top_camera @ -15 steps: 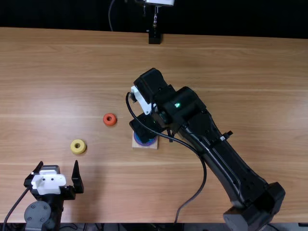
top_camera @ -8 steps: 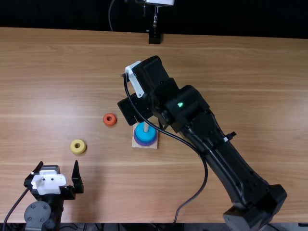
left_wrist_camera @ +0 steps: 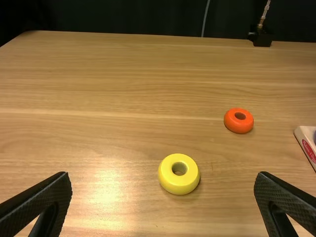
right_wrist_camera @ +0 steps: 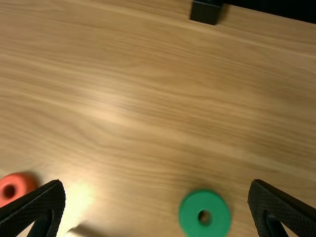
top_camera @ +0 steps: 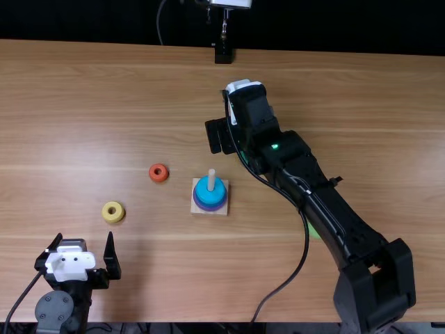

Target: Build the Hanoi tower: stack the rings onto the peg from bottom to top in this color order: purple, dark blue, light blue, dark green, light green, yellow, orange.

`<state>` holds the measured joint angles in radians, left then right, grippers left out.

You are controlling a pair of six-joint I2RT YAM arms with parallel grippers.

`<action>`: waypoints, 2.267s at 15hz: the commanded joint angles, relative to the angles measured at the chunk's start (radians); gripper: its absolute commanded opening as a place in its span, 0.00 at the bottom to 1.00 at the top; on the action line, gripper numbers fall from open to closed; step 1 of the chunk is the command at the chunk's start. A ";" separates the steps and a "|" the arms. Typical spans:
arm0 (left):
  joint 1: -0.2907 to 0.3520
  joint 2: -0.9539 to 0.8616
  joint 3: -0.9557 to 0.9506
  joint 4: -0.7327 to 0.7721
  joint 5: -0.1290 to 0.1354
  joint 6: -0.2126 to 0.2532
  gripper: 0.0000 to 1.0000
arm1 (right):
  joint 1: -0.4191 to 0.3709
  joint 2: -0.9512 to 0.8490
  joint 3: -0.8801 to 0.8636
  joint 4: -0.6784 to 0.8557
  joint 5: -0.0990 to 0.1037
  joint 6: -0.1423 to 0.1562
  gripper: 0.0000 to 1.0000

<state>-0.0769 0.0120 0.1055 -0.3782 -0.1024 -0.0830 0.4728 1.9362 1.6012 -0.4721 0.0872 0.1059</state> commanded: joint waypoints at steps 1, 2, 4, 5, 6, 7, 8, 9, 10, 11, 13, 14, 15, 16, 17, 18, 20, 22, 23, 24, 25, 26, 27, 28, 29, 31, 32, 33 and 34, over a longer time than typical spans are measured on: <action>0.000 -0.012 -0.105 -0.086 -0.008 0.000 1.00 | -0.022 -0.045 -0.044 0.027 0.021 0.016 1.00; 0.000 -0.012 -0.105 -0.086 -0.008 0.000 1.00 | -0.036 -0.045 -0.063 0.029 0.020 0.016 1.00; 0.000 -0.012 -0.105 -0.084 -0.008 0.000 1.00 | -0.037 -0.042 -0.090 0.014 0.020 0.017 1.00; 0.000 -0.012 -0.105 -0.084 -0.008 0.000 1.00 | -0.042 -0.042 -0.095 -0.002 0.020 0.019 1.00; 0.000 -0.012 -0.105 -0.084 -0.008 0.000 1.00 | -0.057 -0.042 -0.092 -0.033 0.020 0.019 1.00; 0.000 -0.012 -0.105 -0.084 -0.008 0.000 1.00 | -0.069 -0.040 -0.084 -0.059 0.020 0.025 1.00; 0.000 -0.012 -0.105 -0.084 -0.008 0.000 1.00 | -0.071 -0.039 -0.080 -0.063 0.020 0.029 1.00; 0.000 -0.012 -0.105 -0.086 -0.008 0.000 1.00 | -0.072 -0.034 -0.076 -0.065 0.020 0.030 1.00; 0.000 -0.012 -0.105 -0.086 -0.008 0.000 1.00 | -0.076 -0.033 -0.076 -0.063 0.020 0.029 1.00; 0.000 -0.012 -0.105 -0.086 -0.008 0.000 1.00 | -0.082 -0.029 -0.078 -0.063 0.020 0.030 1.00; 0.000 -0.012 -0.105 -0.086 -0.008 0.000 1.00 | -0.082 0.007 -0.083 -0.061 0.018 0.032 1.00; 0.000 -0.012 -0.105 -0.086 -0.008 0.000 1.00 | -0.082 0.027 -0.083 -0.061 0.018 0.032 1.00; 0.000 -0.012 -0.105 -0.086 -0.008 0.000 1.00 | -0.082 0.046 -0.081 -0.063 0.020 0.032 1.00; 0.000 -0.012 -0.105 -0.084 -0.008 0.000 1.00 | -0.083 0.066 -0.078 -0.061 0.020 0.032 1.00; 0.000 -0.012 -0.105 -0.084 -0.008 0.000 1.00 | -0.083 0.083 -0.078 -0.061 0.020 0.030 1.00; 0.000 -0.012 -0.105 -0.084 -0.008 0.000 1.00 | -0.085 0.099 -0.078 -0.061 0.021 0.030 1.00; 0.000 -0.012 -0.105 -0.084 -0.008 0.000 1.00 | -0.085 0.112 -0.080 -0.067 0.021 0.032 1.00; 0.000 -0.012 -0.105 -0.084 -0.008 0.000 1.00 | -0.108 0.138 -0.081 -0.090 0.021 0.030 1.00; 0.000 -0.012 -0.105 -0.084 -0.008 0.000 1.00 | -0.109 0.150 -0.078 -0.094 0.021 0.030 1.00; 0.000 -0.012 -0.105 -0.084 -0.008 0.000 1.00 | -0.111 0.155 -0.078 -0.094 0.021 0.029 1.00; 0.000 -0.012 -0.105 -0.084 -0.008 0.000 1.00 | -0.111 0.158 -0.078 -0.096 0.021 0.029 1.00; 0.000 -0.012 -0.105 -0.086 -0.008 0.000 1.00 | -0.111 0.158 -0.078 -0.096 0.021 0.029 1.00; 0.000 -0.012 -0.105 -0.086 -0.008 0.000 1.00 | -0.109 0.158 -0.078 -0.096 0.020 0.029 1.00; 0.000 -0.012 -0.105 -0.084 -0.008 0.000 1.00 | -0.109 0.159 -0.078 -0.098 0.020 0.025 1.00; 0.000 -0.012 -0.105 -0.084 -0.008 0.000 1.00 | -0.108 0.159 -0.078 -0.098 0.018 0.025 1.00; 0.000 -0.012 -0.105 -0.084 -0.008 0.000 1.00 | -0.108 0.162 -0.078 -0.098 0.020 0.029 1.00; 0.000 -0.012 -0.105 -0.084 -0.008 0.000 1.00 | -0.108 0.179 -0.076 -0.098 0.020 0.029 1.00; 0.000 -0.012 -0.105 -0.086 -0.008 0.000 1.00 | -0.106 0.204 -0.078 -0.098 0.020 0.029 1.00; 0.000 -0.012 -0.105 -0.084 -0.008 0.000 1.00 | -0.105 0.213 -0.076 -0.113 0.020 0.029 1.00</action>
<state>-0.0769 0.0120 0.1055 -0.3782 -0.1024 -0.0830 0.3683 2.1181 1.5230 -0.5850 0.0971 0.1268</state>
